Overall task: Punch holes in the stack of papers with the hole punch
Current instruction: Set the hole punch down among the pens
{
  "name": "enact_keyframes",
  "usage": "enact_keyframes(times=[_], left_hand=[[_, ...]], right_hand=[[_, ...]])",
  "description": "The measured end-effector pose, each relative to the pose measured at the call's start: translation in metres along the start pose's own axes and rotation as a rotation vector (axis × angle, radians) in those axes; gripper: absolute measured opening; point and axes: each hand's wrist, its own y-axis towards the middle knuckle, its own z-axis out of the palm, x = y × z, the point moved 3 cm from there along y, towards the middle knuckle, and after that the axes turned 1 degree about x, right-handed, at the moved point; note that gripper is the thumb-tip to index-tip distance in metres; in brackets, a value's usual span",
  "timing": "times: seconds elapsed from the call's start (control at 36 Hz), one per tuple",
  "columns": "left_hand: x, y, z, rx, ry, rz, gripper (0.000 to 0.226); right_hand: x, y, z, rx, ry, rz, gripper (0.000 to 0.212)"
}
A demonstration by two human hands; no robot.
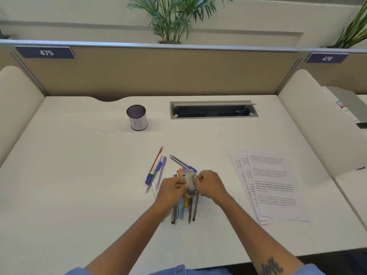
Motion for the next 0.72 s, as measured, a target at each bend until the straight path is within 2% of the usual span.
enact_keyframes(times=[0.28,0.44,0.72], left_hand=[[-0.012,-0.008,0.078,0.145,-0.041,-0.084,0.018],[-0.017,-0.008,0.116,0.167,-0.051,-0.107,0.019],[-0.015,-0.006,0.141,0.168,0.002,-0.099,0.023]], right_hand=[[-0.057,-0.005,-0.039,0.054,-0.278,0.062,0.017],[-0.093,-0.007,-0.052,0.063,-0.299,0.126,0.012],[-0.123,-0.009,-0.055,0.038,-0.251,0.173,0.022]])
